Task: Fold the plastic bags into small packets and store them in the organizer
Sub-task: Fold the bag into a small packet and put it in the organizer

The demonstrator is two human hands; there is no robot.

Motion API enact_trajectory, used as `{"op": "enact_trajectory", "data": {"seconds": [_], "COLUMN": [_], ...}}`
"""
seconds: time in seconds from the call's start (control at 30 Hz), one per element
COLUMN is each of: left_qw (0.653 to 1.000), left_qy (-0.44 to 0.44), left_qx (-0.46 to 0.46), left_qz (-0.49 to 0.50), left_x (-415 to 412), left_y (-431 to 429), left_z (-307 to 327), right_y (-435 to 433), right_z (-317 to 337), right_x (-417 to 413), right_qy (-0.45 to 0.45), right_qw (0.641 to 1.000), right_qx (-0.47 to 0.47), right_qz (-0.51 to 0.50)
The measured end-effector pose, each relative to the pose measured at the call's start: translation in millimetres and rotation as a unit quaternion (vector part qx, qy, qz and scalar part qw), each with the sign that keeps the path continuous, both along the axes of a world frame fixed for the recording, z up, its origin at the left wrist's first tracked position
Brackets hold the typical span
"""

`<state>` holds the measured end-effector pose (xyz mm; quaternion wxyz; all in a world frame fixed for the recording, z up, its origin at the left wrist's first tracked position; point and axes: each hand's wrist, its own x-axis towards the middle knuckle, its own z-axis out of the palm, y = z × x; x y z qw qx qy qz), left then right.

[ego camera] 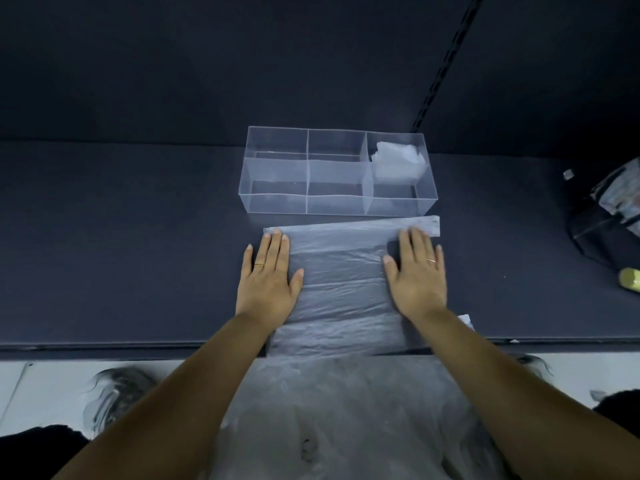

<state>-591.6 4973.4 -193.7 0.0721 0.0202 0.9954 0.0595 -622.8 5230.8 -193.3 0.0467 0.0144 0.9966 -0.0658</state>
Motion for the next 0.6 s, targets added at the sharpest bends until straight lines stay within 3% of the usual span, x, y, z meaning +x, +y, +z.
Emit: {"op": "enact_trajectory", "data": {"seconds": [0.07,0.17,0.23,0.3,0.37,0.5,0.6], "left_qw": [0.999,0.969,0.94,0.928,0.931,0.924,0.929], "left_qy": [0.033,0.153,0.152,0.108,0.122,0.196,0.199], "left_qx": [-0.004,0.075,0.07,0.021,0.005,0.057,0.097], "left_qz": [-0.038,-0.179,-0.298,-0.357,-0.344,-0.323,-0.297], "left_x": [8,47,82,107,114,105,101], "left_y": [-3,-14,-25,-34,-39,-35,-29], "left_z": [10,18,14,11,14,32,53], "right_y": [20,20,0,-25,-46,-64,-64], "right_z": [8,23,28,22,17,18,23], "right_x": [8,39,75,111,130,128,125], "right_qy": [0.023,0.089,0.099,0.054,0.028,0.074,0.094], "right_qw": [1.0,0.992,0.975,0.96,0.953,0.972,0.965], "right_qx": [0.001,-0.067,-0.132,-0.119,-0.092,-0.115,-0.139], "right_qz": [-0.01,0.052,0.148,0.248,0.286,0.193,0.202]}}
